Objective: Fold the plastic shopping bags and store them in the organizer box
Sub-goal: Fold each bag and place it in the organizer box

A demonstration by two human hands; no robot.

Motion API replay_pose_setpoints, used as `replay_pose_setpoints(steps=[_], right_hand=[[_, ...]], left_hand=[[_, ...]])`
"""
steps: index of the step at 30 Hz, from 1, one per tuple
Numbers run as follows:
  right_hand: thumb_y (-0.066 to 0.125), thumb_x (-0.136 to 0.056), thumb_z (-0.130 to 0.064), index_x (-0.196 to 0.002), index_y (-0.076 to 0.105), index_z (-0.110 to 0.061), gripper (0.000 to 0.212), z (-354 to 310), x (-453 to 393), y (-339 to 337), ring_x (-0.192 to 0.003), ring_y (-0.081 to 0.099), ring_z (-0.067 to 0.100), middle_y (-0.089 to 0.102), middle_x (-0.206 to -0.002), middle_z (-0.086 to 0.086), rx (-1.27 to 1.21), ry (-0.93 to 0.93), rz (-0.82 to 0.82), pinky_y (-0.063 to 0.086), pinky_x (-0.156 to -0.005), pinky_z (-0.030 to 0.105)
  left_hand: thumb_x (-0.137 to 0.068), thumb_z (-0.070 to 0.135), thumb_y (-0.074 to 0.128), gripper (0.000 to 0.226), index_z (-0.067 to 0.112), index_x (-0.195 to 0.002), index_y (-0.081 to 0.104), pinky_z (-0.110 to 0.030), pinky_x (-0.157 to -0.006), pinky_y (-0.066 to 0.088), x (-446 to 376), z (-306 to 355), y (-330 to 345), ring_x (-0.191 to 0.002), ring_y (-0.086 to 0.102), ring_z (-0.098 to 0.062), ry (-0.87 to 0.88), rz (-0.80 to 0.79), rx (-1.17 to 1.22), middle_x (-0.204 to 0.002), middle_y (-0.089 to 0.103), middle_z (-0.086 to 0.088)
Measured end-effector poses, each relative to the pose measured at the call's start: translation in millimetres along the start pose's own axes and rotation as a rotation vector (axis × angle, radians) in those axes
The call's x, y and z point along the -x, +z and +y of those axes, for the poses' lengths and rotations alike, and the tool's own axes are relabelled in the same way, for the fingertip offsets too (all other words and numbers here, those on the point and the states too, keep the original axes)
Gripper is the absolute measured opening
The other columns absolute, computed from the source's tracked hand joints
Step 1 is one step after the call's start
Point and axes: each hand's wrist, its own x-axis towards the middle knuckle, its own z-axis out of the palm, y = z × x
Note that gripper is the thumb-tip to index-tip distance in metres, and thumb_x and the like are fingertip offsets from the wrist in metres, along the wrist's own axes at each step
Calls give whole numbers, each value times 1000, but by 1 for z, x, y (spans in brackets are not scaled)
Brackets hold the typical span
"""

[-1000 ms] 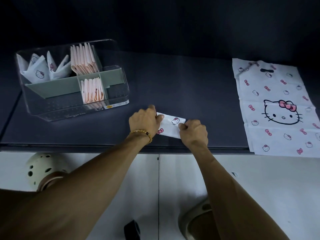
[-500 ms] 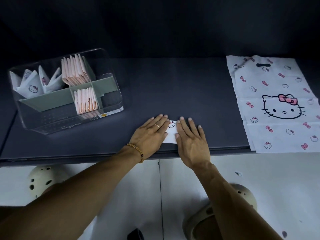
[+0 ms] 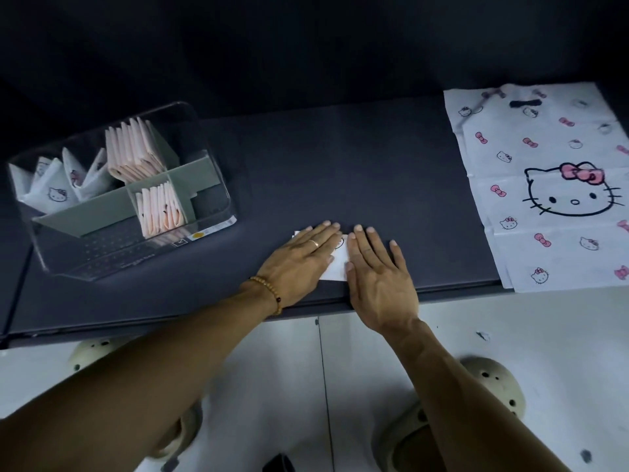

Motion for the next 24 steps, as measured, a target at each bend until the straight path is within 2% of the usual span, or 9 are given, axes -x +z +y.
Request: replay_pose_setpoints(steps=[6, 11, 13, 15, 17, 20, 24], right_hand=[[14, -102, -34, -149, 32, -10, 56, 1, -1, 0, -147, 21, 22, 29, -156, 3, 15, 3, -18, 18, -119, 46], [8, -101, -37, -152, 25, -14, 58, 2, -2, 1, -148, 13, 19, 21, -159, 0, 37, 0, -47, 11, -120, 44], [6, -101, -39, -152, 24, -14, 60, 2, -2, 2, -148, 12, 19, 21, -159, -1, 39, 3, -47, 10, -120, 43], [6, -101, -39, -152, 25, -14, 60, 1, -3, 2, -148, 13, 19, 21, -159, 0, 40, 5, -47, 10, -120, 44], [9, -101, -38, -152, 26, -13, 59, 1, -3, 2, -148, 14, 20, 23, -159, 1, 38, 4, -46, 12, -120, 45], [10, -101, -37, -151, 29, -12, 58, 1, -1, 1, -147, 18, 22, 26, -157, 2, 34, 1, -41, 16, -119, 46], [12, -102, -36, -150, 31, -12, 57, 0, -1, 0, -147, 20, 23, 28, -157, 3, 24, 2, -36, 17, -118, 46]], left_hand=[[-102, 20, 35, 50, 11, -150, 21, -23, -117, 0, 24, -28, -3, -146, 10, -12, -91, -57, 29, -158, 17, 0], [-103, 31, 25, 52, 25, -152, 8, -30, -118, -7, 40, -45, -11, -146, -7, -7, -151, -156, -2, -156, -1, 16], [-103, 33, 25, 50, 26, -151, 15, -30, -119, -3, 40, -48, -19, -146, -2, -7, -173, -159, 38, -157, 6, 16], [-102, 34, 29, 47, 22, -148, 30, -29, -118, 11, 34, -41, -26, -144, 16, -9, -243, -64, 95, -155, 26, 10], [-100, 36, 38, 48, 19, -145, 36, -34, -110, 28, 19, -28, -30, -135, 33, -18, -286, -1, 127, -148, 40, 1], [-95, 39, 48, 47, 19, -136, 43, -37, -99, 35, -8, -11, -31, -121, 39, -23, -291, -74, 80, -131, 48, -5], [-91, 40, 57, 40, 15, -120, 49, -37, -96, 39, -29, -9, -33, -118, 44, -27, -371, -215, 159, -123, 54, -9]])
